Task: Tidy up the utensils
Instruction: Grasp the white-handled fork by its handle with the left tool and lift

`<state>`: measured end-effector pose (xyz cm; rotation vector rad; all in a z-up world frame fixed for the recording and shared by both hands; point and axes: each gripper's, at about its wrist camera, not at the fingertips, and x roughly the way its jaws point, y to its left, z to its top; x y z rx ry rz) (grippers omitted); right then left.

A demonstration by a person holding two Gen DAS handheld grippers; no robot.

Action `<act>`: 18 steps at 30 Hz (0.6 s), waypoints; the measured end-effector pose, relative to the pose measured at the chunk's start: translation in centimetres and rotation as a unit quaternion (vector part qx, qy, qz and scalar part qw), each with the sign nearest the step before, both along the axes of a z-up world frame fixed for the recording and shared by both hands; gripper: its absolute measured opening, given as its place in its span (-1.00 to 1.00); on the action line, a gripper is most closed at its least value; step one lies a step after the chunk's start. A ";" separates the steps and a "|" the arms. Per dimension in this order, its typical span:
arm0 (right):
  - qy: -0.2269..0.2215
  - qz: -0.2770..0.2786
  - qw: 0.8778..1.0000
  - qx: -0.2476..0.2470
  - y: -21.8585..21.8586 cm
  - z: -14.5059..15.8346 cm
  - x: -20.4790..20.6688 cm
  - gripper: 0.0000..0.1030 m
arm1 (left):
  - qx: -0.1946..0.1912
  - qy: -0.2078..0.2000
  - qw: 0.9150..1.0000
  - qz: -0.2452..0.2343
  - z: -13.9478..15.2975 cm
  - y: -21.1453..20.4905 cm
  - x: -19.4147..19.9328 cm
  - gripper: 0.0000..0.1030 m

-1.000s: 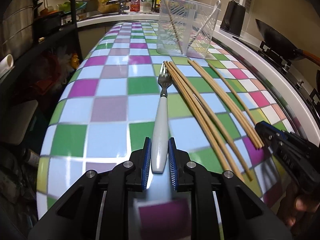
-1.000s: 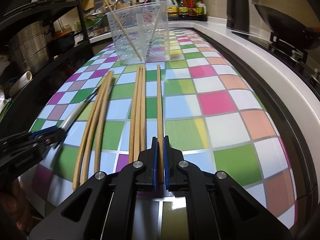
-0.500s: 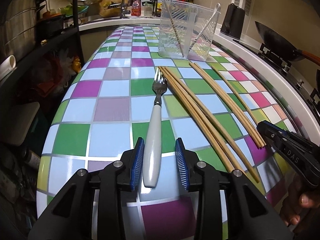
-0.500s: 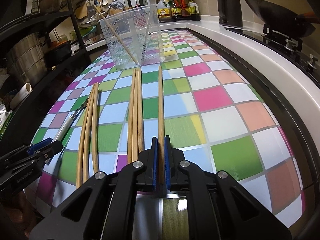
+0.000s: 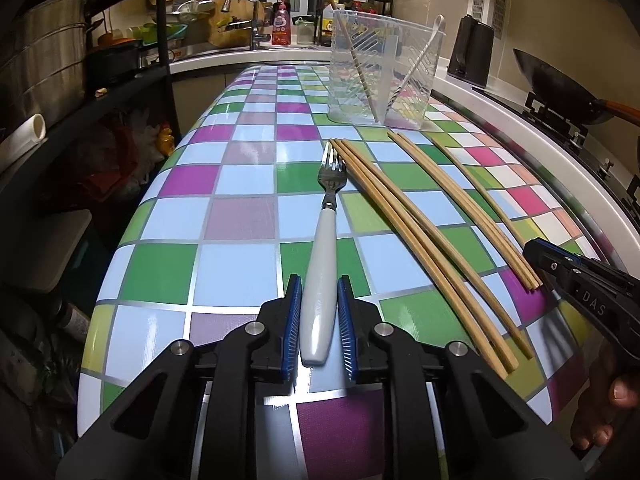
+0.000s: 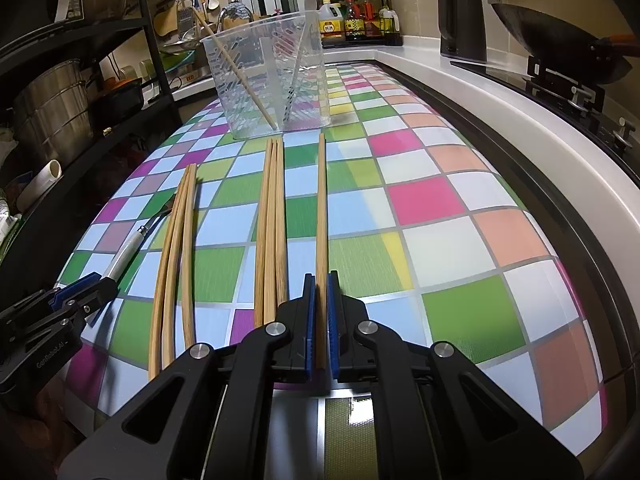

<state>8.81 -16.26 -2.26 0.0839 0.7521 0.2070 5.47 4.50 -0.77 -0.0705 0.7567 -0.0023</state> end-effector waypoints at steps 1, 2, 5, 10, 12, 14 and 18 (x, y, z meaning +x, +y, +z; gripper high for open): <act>0.001 0.000 1.000 0.004 -0.1 0.0 0.0 -0.88 | 0.001 0.000 1.000 -0.002 0.0 0.0 0.1 -0.64; 0.001 -0.004 1.000 0.009 -0.3 0.1 0.0 -0.89 | 0.003 0.000 1.000 0.000 0.0 0.1 0.2 -0.64; -0.003 -0.028 1.000 -0.006 -0.6 0.0 -0.1 -0.89 | 0.009 0.001 1.000 0.016 0.0 0.5 0.5 -0.65; -0.004 -0.031 0.999 -0.009 -0.8 0.1 -0.1 -0.88 | 0.015 -0.001 1.000 0.012 0.0 0.3 0.6 -0.65; -0.004 -0.029 1.000 -0.005 -0.8 0.0 -0.1 -0.87 | 0.013 0.000 1.000 0.013 0.0 0.3 0.7 -0.65; -0.002 -0.029 1.000 0.002 -1.0 0.0 -0.1 -0.86 | 0.010 0.002 1.000 0.015 0.0 0.3 0.9 -0.65; -0.002 -0.029 0.999 0.015 -1.2 -0.1 0.0 -0.86 | -0.002 0.005 1.000 0.018 0.0 0.6 1.0 -0.64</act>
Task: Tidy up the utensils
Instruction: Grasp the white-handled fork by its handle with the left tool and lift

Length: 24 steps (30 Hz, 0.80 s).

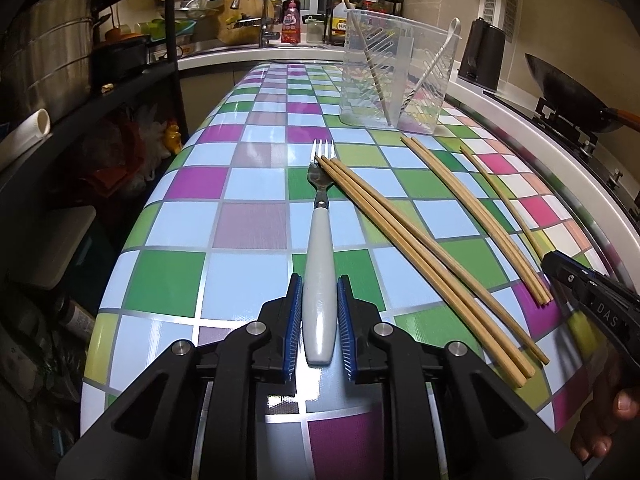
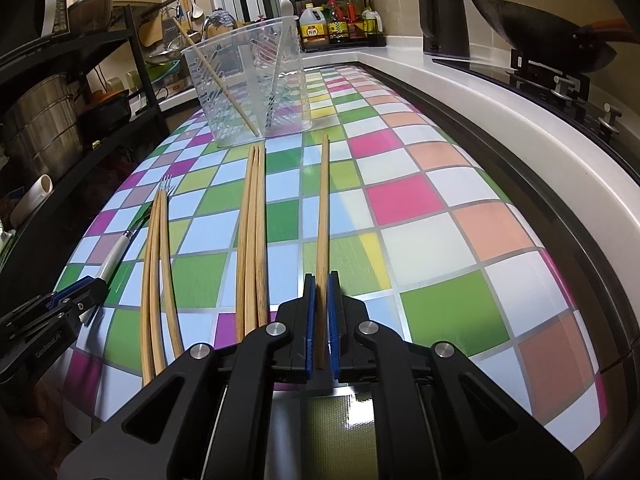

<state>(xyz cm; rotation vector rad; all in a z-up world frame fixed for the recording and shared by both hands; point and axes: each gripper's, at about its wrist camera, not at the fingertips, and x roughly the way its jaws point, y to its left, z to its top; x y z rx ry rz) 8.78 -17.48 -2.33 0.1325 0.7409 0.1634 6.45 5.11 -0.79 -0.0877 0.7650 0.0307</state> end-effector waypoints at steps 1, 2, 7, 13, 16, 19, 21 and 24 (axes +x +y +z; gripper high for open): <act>0.000 0.000 1.000 0.003 -0.1 0.0 0.0 -0.86 | -0.002 0.001 1.000 0.000 0.0 0.0 0.0 -0.64; -0.001 0.000 1.000 0.004 0.0 0.0 0.0 -0.86 | -0.006 0.001 1.000 0.001 0.0 0.1 0.0 -0.64; -0.005 0.001 1.000 0.000 0.2 -0.1 0.0 -0.86 | -0.005 -0.001 1.000 0.002 -0.1 0.0 0.0 -0.64; -0.012 0.003 1.000 -0.017 0.5 -0.1 -0.1 -0.87 | -0.002 -0.005 1.000 0.002 -0.1 0.0 -0.1 -0.65; -0.012 0.003 1.000 -0.015 0.4 -0.1 -0.1 -0.88 | -0.009 -0.002 1.000 0.001 0.0 0.1 -0.1 -0.65; -0.018 -0.001 1.000 -0.014 0.3 0.4 -0.1 -0.89 | -0.016 0.003 1.000 -0.001 0.4 0.2 0.0 -0.66; -0.030 0.001 0.999 -0.017 0.2 1.3 -0.2 -0.89 | -0.017 -0.002 1.000 -0.002 0.9 0.3 -0.1 -0.66; -0.050 0.004 0.999 -0.022 0.1 2.8 -0.2 -0.89 | -0.018 -0.009 1.000 -0.007 2.0 0.2 -0.2 -0.66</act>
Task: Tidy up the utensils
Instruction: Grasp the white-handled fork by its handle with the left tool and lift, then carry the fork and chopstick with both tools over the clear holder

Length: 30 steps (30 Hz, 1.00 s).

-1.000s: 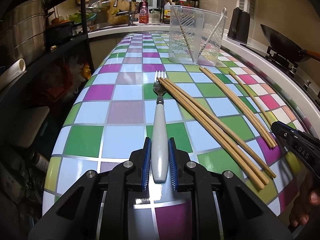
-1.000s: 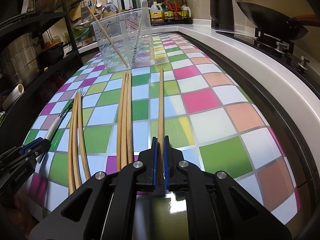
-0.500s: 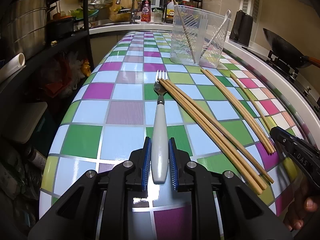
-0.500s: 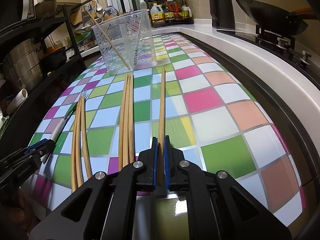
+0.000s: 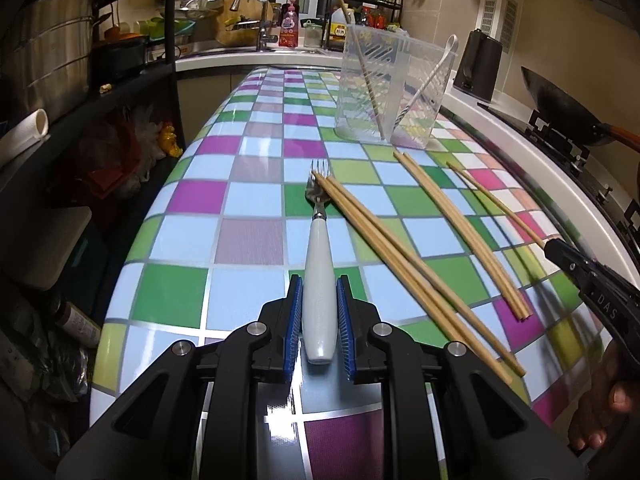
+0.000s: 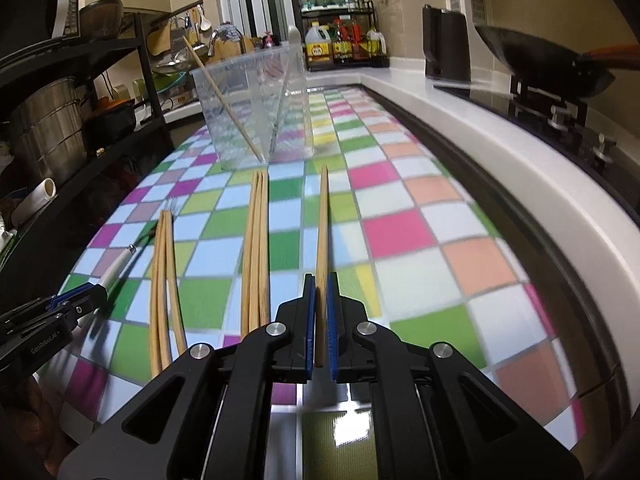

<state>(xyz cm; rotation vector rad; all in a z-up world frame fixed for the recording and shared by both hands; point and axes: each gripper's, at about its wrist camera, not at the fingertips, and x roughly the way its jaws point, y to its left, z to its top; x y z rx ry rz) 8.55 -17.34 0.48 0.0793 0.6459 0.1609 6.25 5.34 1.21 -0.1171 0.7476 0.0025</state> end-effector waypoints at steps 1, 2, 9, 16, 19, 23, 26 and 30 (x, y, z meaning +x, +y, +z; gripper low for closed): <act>-0.004 0.002 1.000 -0.001 0.0 0.5 0.1 -0.89 | 0.000 -0.004 1.000 -0.002 0.4 0.0 0.0 -0.66; -0.008 0.004 1.000 -0.001 -0.1 0.9 0.1 -0.89 | 0.000 -0.005 1.000 -0.002 0.7 0.0 0.0 -0.66; -0.034 0.013 0.999 -0.007 -0.7 3.6 0.5 -0.89 | -0.023 -0.014 1.000 0.002 2.8 1.3 -0.3 -0.66; -0.073 0.015 0.997 -0.021 -1.3 6.5 0.3 -0.89 | -0.008 -0.069 0.998 -0.009 5.1 1.9 -0.4 -0.66; -0.088 0.018 0.996 -0.027 -1.3 7.7 0.2 -0.89 | 0.001 -0.088 0.996 -0.013 5.9 1.9 -0.3 -0.66; -0.098 0.023 0.994 -0.030 -1.4 8.7 0.4 -0.89 | 0.011 -0.100 0.995 -0.015 6.8 1.9 0.1 -0.66; -0.103 0.026 0.994 -0.029 -1.6 9.5 0.4 -0.89 | 0.013 -0.104 0.994 -0.016 7.4 2.0 0.3 -0.66; -0.108 0.035 0.993 -0.025 -1.9 10.9 0.9 -0.89 | 0.015 -0.103 0.994 -0.016 8.6 2.4 1.0 -0.66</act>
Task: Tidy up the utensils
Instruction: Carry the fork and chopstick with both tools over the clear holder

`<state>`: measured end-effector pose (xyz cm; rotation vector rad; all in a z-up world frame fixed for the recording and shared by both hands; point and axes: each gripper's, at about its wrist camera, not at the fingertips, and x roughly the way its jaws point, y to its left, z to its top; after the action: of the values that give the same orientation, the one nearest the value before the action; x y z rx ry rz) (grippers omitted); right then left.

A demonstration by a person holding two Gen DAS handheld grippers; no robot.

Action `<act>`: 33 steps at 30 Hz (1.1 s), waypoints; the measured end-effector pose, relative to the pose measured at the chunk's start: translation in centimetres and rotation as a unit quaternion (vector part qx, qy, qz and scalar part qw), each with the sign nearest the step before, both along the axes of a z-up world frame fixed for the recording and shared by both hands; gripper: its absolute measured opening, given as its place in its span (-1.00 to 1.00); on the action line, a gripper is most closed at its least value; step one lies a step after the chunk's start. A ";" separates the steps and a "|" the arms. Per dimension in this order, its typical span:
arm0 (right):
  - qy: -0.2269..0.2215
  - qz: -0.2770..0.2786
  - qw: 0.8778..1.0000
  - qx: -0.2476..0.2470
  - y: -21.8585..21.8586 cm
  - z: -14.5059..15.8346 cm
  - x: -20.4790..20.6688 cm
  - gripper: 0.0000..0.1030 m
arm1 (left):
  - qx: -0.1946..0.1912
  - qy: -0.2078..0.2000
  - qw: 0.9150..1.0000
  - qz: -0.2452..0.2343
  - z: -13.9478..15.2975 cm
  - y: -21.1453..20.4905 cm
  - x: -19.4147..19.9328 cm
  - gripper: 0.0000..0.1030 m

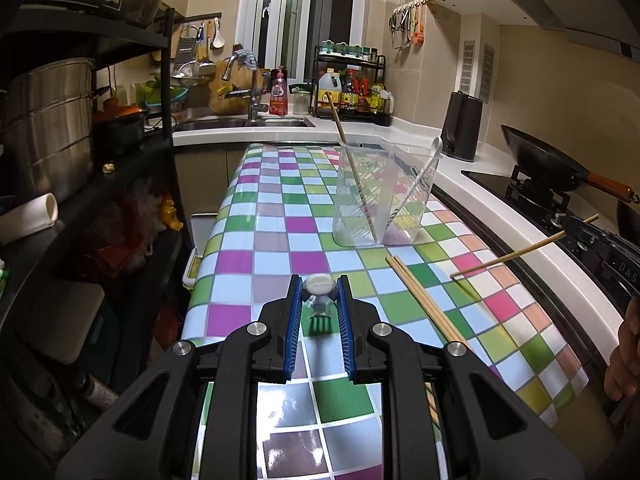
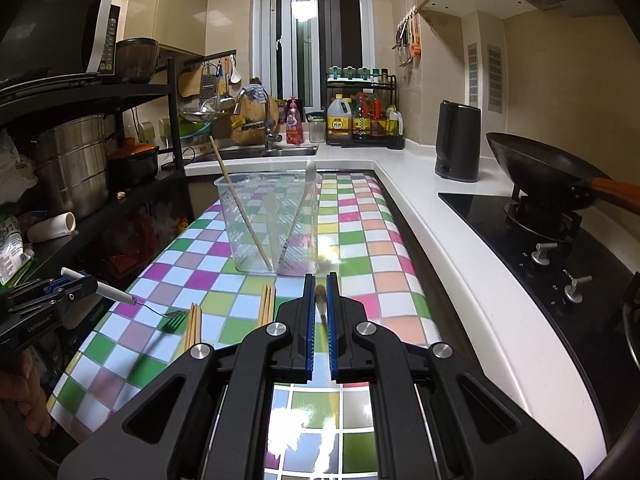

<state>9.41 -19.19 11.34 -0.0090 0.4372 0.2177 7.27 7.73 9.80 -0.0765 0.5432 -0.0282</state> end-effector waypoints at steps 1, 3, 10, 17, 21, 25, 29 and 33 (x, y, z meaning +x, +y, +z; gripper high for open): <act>-0.001 0.003 1.000 -0.001 0.0 0.3 0.1 -0.89 | 0.000 0.002 1.000 0.001 0.4 0.2 0.4 -0.66; 0.001 0.010 1.000 -0.002 -0.1 1.1 0.6 -0.89 | 0.001 0.003 1.000 -0.001 1.1 0.3 0.9 -0.66; -0.002 0.022 1.000 0.004 0.1 3.5 1.5 -0.89 | -0.019 0.007 1.000 -0.002 3.1 1.4 2.5 -0.66; -0.006 0.036 0.999 0.003 0.8 5.2 1.9 -0.89 | -0.017 0.012 1.000 -0.014 4.7 0.9 2.9 -0.66; 0.004 0.046 0.999 0.010 1.0 6.0 2.3 -0.89 | -0.008 0.026 0.999 -0.019 5.5 0.3 3.5 -0.66; 0.015 0.050 0.999 0.012 1.1 6.5 2.8 -0.89 | -0.003 0.037 0.999 -0.027 6.2 -0.4 3.9 -0.66; 0.024 0.056 0.998 0.013 1.4 6.9 3.1 -0.89 | -0.001 0.044 0.998 -0.036 6.5 -1.0 4.0 -0.66; 0.021 0.061 0.998 0.007 1.7 7.8 3.3 -0.89 | -0.008 0.053 0.997 -0.050 6.7 -1.2 4.4 -0.66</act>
<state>12.74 -17.44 19.10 -0.0166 0.4781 0.3420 11.68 6.49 16.55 -0.0671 0.6525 -0.1269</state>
